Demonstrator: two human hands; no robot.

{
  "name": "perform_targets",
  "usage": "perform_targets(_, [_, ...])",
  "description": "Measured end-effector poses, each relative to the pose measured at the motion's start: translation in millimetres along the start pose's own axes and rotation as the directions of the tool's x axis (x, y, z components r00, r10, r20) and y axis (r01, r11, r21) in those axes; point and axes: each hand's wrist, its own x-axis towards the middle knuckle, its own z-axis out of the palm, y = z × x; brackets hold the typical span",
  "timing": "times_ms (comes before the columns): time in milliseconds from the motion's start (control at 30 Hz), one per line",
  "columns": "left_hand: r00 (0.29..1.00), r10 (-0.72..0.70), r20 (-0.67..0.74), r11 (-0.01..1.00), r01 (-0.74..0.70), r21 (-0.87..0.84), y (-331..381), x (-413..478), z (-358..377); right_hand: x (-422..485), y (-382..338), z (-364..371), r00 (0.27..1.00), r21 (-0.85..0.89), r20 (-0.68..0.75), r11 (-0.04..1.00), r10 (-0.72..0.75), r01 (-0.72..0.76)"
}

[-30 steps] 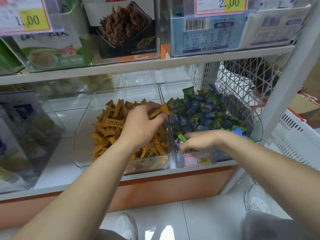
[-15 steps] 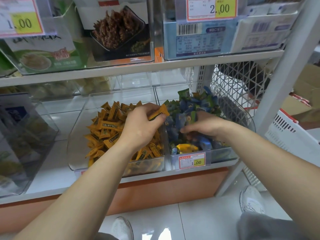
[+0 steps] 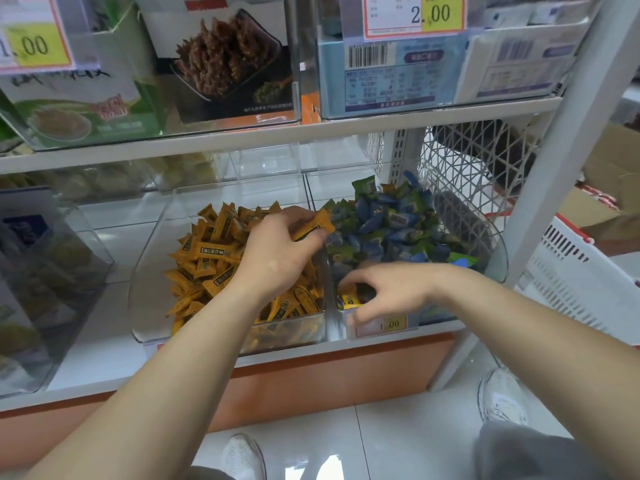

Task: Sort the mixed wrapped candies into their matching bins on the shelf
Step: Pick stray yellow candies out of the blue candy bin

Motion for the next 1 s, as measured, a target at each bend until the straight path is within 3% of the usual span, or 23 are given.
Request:
perform_targets(67, [1.0,-0.003,0.004,1.0,0.003,-0.002,0,0,0,4,3,5,0.998,0.004,0.044,0.999,0.052,-0.052])
perform_targets(267, [1.0,-0.012,0.007,1.0,0.012,-0.003,-1,-1,-2,15,-5,14,1.0,-0.063,-0.013,0.998,-0.005,0.004])
perform_targets(500, [0.999,-0.023,0.034,1.0,0.024,-0.019,-1,-1,-4,13,-6,9,0.996,-0.068,0.088,0.997,0.031,-0.026])
perform_targets(667, [0.999,-0.028,0.026,0.999,0.029,-0.042,-1,0,-5,9,-5,8,0.993,0.006,-0.029,0.993,-0.116,0.116])
perform_targets(1000, [0.998,-0.044,0.053,0.995,0.049,-0.09,1,-1,-7,-9,7,-7,0.964,0.146,-0.193,0.966,-0.183,0.213])
